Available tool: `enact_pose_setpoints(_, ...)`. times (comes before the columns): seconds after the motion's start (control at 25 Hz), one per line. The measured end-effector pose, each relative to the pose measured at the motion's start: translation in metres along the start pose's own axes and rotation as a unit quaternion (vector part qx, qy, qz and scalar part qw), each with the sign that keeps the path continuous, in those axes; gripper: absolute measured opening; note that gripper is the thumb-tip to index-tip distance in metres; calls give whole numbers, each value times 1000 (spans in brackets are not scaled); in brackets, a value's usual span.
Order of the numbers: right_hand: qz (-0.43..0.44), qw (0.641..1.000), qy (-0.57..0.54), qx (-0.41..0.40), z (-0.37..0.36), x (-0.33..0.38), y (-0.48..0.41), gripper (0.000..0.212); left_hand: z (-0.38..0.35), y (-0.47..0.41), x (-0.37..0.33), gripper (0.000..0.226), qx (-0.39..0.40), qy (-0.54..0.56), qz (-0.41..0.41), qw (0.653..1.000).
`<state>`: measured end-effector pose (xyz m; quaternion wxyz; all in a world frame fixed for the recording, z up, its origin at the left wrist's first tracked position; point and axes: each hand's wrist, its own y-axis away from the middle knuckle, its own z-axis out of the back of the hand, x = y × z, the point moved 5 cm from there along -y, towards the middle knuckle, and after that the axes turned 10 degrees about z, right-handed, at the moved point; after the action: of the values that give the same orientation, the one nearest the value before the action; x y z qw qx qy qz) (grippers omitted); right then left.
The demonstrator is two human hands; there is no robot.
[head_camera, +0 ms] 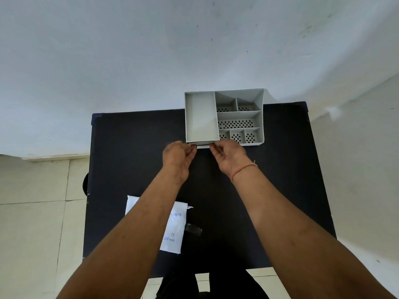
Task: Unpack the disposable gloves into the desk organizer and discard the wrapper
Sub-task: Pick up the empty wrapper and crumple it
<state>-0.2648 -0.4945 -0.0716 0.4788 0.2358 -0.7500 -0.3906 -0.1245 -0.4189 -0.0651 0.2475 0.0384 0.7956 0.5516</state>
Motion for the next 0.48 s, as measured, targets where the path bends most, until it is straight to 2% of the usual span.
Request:
enact_pose_setpoints(0.12,0,1000,9,11,7,-6,9,18,13,4,1,25,-10,-51,2,999)
enact_pose_setpoints(0.24,-13,989,142,47,10,-26,31,16,44,12,0,26,-61,-141,-17,988)
enact_pose_setpoints(0.32,1,959,266,98,8,-47,45,17,71,17,1,22,-109,-210,-30,971)
enact_pose_setpoints(0.36,35,923,363,125,8,-60,50,20,89,22,2,20,-136,-250,-37,958)
enact_pose_setpoints(0.4,92,858,482,155,7,-73,53,25,110,25,2,20,-166,-297,-48,939)
enact_pose_setpoints(0.48,182,684,668,233,3,-107,62,39,153,30,4,22,-209,-390,-74,894)
